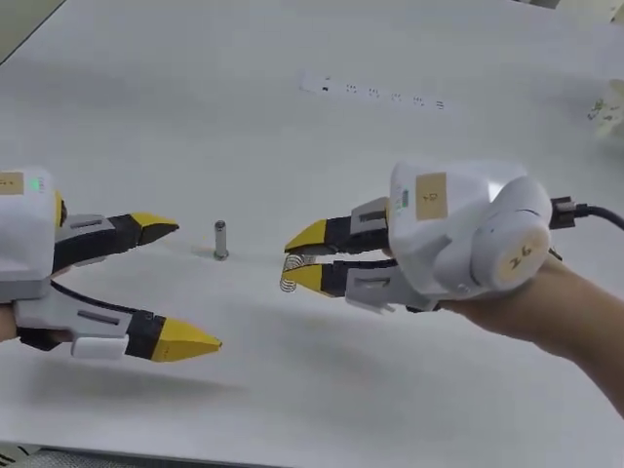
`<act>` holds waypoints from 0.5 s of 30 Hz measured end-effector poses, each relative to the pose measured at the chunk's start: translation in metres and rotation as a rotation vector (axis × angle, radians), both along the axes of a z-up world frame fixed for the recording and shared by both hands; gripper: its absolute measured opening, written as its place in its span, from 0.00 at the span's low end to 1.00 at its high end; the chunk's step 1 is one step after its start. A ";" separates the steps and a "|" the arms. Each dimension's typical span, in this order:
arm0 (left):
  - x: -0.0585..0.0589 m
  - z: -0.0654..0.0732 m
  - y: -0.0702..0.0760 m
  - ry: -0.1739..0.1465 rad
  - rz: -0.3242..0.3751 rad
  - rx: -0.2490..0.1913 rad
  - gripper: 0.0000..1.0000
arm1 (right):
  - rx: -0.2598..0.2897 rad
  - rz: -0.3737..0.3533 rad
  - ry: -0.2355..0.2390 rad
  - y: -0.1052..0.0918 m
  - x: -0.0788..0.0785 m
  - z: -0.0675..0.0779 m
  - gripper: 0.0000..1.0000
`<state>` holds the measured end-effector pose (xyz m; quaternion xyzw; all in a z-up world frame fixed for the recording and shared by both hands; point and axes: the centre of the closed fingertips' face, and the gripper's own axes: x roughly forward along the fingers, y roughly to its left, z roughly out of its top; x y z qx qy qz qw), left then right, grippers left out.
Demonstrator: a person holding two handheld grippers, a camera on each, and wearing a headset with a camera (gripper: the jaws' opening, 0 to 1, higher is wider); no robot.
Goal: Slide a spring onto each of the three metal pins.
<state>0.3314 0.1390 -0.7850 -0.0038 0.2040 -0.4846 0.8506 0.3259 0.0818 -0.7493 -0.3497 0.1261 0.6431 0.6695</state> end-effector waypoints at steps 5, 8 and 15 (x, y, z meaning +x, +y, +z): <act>0.000 -0.001 0.002 0.002 0.012 -0.004 0.98 | -0.003 -0.005 -0.001 -0.001 0.001 -0.002 0.08; 0.000 -0.002 0.004 0.003 0.015 0.002 0.98 | -0.005 -0.004 0.001 -0.001 0.001 -0.004 0.08; 0.000 -0.001 0.008 0.000 0.028 -0.003 0.98 | -0.012 0.002 0.003 0.004 0.004 -0.006 0.08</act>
